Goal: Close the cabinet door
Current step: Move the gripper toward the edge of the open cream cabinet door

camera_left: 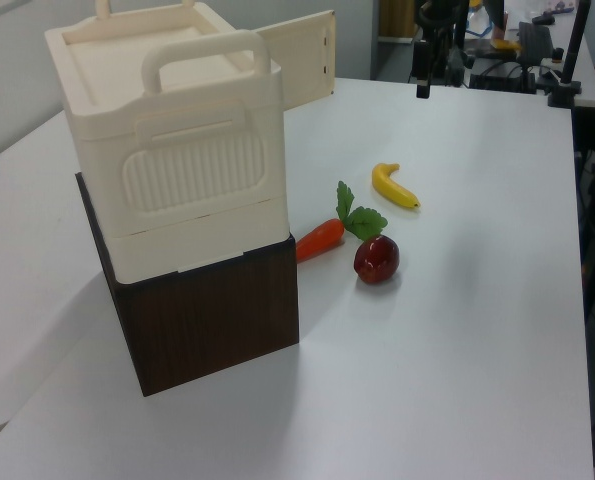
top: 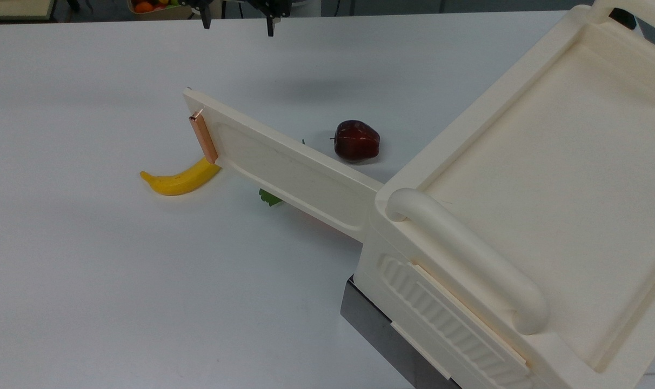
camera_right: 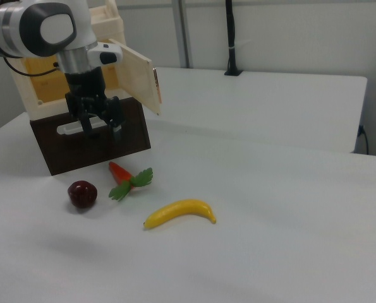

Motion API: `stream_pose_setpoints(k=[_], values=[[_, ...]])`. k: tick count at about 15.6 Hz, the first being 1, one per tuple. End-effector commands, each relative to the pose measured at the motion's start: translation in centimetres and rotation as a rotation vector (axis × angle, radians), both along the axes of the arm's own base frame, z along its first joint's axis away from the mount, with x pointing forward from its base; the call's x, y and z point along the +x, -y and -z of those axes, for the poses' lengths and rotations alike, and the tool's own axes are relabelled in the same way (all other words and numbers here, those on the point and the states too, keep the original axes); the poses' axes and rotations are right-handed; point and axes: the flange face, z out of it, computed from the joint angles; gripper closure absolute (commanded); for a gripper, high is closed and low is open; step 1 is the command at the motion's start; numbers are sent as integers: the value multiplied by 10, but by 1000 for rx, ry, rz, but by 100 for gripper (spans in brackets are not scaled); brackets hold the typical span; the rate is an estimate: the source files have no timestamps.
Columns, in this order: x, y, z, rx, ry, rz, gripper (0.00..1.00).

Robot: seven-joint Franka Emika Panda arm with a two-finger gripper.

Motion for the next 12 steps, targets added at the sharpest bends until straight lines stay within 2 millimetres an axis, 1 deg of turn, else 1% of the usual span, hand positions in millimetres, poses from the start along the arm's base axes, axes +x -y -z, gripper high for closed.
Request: stream_pose_setpoints(k=[1, 10, 11, 12], values=[[-3, 3, -4, -16, -1, 7, 0], [-2, 4, -4, -16, 1, 9, 0], [-1, 4, -4, -16, 2, 9, 5], [-1, 4, -4, -16, 2, 9, 14]])
